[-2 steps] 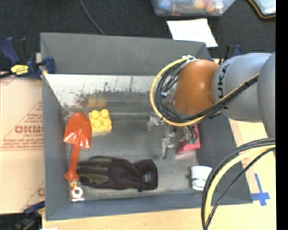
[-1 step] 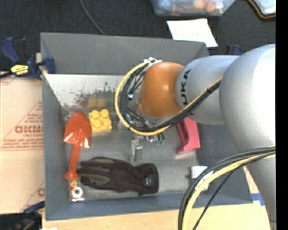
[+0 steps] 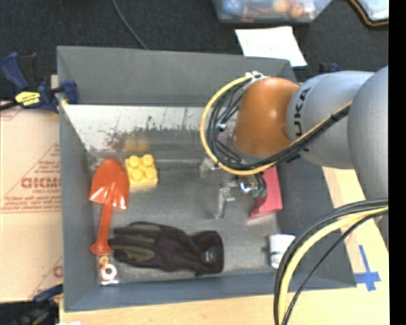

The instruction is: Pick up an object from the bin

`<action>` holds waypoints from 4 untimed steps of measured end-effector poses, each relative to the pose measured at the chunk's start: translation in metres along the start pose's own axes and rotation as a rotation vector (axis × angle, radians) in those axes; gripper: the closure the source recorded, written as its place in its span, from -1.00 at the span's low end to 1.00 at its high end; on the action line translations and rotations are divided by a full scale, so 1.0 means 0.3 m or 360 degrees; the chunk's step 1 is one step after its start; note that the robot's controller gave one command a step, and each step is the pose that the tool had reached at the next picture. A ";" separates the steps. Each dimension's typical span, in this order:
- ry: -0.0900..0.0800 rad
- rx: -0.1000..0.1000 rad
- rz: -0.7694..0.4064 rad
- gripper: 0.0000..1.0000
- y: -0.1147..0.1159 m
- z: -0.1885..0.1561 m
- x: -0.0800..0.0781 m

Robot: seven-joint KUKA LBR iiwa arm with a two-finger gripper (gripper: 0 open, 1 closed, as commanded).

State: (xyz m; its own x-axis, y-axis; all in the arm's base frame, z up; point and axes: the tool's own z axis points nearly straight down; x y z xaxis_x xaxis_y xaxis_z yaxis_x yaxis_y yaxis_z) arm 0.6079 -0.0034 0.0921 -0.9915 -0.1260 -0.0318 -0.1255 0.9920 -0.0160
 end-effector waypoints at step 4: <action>-0.0027 0.0000 -0.0412 -1.00 0.092 0.051 0.038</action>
Offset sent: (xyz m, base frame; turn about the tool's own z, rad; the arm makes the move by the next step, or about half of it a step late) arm -0.0053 0.0195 0.0555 -0.0300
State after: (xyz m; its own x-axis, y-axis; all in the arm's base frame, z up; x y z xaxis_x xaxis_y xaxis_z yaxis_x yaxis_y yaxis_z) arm 0.5938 0.0223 0.0761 -0.9256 -0.3759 -0.0435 -0.3751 0.9266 -0.0261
